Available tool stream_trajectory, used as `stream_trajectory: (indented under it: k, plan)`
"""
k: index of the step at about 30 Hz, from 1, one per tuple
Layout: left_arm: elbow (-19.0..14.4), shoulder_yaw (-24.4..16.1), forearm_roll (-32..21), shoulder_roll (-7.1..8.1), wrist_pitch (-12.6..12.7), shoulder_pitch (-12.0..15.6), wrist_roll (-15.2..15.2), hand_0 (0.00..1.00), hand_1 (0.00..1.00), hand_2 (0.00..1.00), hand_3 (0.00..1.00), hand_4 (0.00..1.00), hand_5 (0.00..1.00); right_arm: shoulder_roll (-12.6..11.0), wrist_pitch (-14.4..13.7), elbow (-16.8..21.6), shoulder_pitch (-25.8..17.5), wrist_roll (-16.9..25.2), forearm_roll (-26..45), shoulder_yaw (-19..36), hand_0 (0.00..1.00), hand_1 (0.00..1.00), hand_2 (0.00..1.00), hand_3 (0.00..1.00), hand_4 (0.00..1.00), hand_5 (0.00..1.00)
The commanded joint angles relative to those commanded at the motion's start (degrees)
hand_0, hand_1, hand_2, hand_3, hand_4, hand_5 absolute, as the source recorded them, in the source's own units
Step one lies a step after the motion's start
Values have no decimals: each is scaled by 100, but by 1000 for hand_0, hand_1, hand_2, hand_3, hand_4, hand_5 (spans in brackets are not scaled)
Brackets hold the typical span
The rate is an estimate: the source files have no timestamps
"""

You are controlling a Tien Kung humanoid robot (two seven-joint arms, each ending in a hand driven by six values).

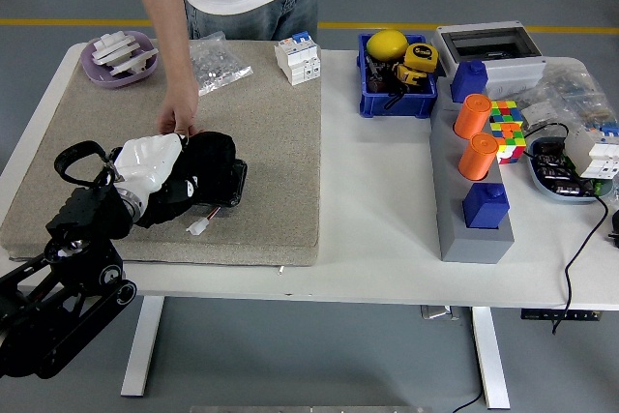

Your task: Pick the rag up,wipe the panel,place it on the desk

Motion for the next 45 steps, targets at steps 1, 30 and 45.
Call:
stream_trajectory:
  k: [1,30,45]
  plan:
    - [9,-39,9,14,8,11,-3,255,232,592,543,195,2,-1,0,2,-2,0,-2,3,740,566,664,625,998,610]
    - [379,-688,382,301,159,335,83,253,236,579,539,202,2,-31,-27,61,-8,7,-121,107,739,566,664,627,998,611]
    - [548,-888,485,312,189,380,223,248,238,577,540,222,2,-39,-45,115,-10,13,-233,175,738,566,664,626,998,610]
